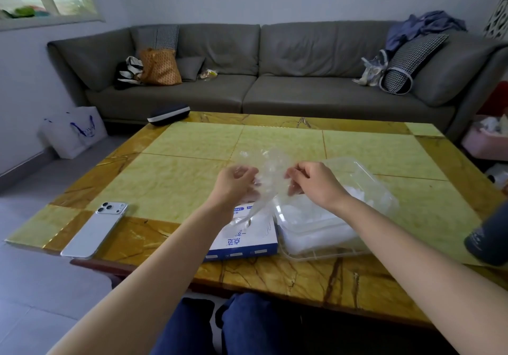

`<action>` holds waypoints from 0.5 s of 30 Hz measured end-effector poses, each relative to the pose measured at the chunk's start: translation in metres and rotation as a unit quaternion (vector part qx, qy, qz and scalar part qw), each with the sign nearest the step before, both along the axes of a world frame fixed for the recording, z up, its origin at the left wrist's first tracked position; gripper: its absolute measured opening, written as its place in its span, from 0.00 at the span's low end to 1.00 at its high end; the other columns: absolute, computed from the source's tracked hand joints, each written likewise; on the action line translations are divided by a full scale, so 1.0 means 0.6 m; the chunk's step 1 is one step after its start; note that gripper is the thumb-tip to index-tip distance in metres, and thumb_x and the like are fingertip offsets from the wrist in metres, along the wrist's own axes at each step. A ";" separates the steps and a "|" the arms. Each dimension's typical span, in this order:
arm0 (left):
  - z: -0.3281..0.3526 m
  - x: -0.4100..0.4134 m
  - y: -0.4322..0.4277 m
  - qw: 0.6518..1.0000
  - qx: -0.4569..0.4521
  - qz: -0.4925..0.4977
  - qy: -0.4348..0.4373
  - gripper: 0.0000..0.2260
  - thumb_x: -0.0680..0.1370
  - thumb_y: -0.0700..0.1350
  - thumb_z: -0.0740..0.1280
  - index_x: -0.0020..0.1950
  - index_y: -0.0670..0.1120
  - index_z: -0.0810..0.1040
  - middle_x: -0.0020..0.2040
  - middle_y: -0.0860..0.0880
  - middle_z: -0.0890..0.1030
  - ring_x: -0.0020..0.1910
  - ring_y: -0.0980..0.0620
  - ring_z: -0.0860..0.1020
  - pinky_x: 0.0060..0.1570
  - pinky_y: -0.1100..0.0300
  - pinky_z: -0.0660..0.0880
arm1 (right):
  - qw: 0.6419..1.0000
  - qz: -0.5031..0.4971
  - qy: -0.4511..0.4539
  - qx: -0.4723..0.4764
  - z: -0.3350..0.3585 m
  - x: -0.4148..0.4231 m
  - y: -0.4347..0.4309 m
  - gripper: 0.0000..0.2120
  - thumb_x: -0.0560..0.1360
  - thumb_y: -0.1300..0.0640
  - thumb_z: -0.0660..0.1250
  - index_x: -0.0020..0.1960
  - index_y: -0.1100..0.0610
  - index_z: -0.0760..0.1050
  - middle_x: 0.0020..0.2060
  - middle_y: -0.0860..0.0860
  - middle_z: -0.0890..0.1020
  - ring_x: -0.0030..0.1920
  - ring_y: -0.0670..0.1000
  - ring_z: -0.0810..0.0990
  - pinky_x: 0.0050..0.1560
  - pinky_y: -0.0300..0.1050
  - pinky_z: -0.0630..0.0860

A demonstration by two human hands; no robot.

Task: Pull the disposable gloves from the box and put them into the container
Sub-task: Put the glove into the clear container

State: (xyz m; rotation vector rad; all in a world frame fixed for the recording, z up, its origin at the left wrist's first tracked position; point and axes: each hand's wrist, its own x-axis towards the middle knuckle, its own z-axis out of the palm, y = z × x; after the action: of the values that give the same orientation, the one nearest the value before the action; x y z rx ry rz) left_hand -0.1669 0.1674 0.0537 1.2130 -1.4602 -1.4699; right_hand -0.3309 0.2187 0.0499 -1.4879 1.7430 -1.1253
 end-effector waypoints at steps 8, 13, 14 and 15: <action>-0.018 0.021 -0.027 0.971 -0.084 -0.066 -0.212 0.07 0.79 0.43 0.64 0.53 0.41 0.75 0.37 0.47 0.75 0.24 0.59 0.73 0.29 0.65 0.76 | 0.996 -0.072 0.015 -0.041 -0.003 -0.014 0.002 0.08 0.80 0.61 0.61 0.45 0.63 0.76 0.28 0.52 0.73 0.24 0.45 0.73 0.26 0.35 0.76; -0.008 0.009 -0.043 0.944 -0.190 -0.119 -0.241 0.25 0.73 0.44 0.72 0.67 0.47 0.67 0.57 0.52 0.72 0.55 0.53 0.73 0.53 0.60 0.71 | 0.999 -0.007 0.027 -0.018 -0.007 -0.019 0.009 0.08 0.79 0.59 0.62 0.44 0.60 0.77 0.28 0.51 0.74 0.20 0.42 0.71 0.26 0.38 0.77; -0.004 0.001 -0.041 0.935 -0.210 -0.149 -0.244 0.27 0.72 0.44 0.72 0.69 0.47 0.66 0.58 0.52 0.72 0.57 0.53 0.72 0.55 0.61 0.70 | 1.000 0.013 0.023 -0.014 -0.006 -0.018 0.012 0.08 0.79 0.59 0.62 0.44 0.60 0.77 0.27 0.51 0.74 0.20 0.42 0.70 0.26 0.38 0.76; -0.001 -0.007 -0.038 0.924 -0.225 -0.179 -0.251 0.28 0.72 0.43 0.72 0.69 0.48 0.66 0.59 0.52 0.72 0.58 0.53 0.71 0.56 0.61 0.69 | 0.999 0.030 0.018 -0.012 -0.006 -0.017 0.015 0.09 0.79 0.59 0.62 0.45 0.61 0.77 0.27 0.51 0.74 0.20 0.42 0.69 0.25 0.37 0.74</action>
State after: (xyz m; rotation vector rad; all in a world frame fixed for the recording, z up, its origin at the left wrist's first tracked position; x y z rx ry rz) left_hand -0.1709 0.1444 0.0528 1.1094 -2.3184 -0.9710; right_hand -0.3411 0.2274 0.0462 -1.5721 1.7025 -1.0984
